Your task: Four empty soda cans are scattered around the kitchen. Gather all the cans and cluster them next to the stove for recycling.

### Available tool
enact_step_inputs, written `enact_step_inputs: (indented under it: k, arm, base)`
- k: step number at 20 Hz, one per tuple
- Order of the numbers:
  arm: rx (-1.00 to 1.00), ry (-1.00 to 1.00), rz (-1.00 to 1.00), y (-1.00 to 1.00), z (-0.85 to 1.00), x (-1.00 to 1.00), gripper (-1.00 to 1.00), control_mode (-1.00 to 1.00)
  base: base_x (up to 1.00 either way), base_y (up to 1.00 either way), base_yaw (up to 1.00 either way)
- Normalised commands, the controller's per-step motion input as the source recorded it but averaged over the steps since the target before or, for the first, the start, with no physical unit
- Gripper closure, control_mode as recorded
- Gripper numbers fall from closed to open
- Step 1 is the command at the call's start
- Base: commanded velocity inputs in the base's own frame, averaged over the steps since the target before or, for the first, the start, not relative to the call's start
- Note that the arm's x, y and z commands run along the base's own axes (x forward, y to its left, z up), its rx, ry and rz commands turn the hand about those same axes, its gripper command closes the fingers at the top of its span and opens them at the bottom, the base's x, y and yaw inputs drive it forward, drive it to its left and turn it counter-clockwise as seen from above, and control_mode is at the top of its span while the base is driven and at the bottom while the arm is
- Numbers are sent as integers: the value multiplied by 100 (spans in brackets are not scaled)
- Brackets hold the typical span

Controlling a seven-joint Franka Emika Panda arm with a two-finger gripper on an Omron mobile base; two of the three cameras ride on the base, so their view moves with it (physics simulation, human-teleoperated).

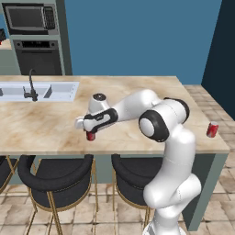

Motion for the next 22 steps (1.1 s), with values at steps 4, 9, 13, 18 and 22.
enact_step_inputs:
  k: [4,9,13,18,22]
  arm:
    - [0,2,0,0,35,-14,100,-100]
    - [-4,6,0,-2,38,-19,100,-100]
    - [-7,6,0,-10,35,-30,100,-100]
    - [-5,1,0,-17,30,-34,100,-100]
    - [-6,0,0,-18,23,-33,100,-100]
  base:
    - [0,0,0]
    - [0,0,0]
    - [0,0,0]
    - [0,0,0]
    - [0,0,0]
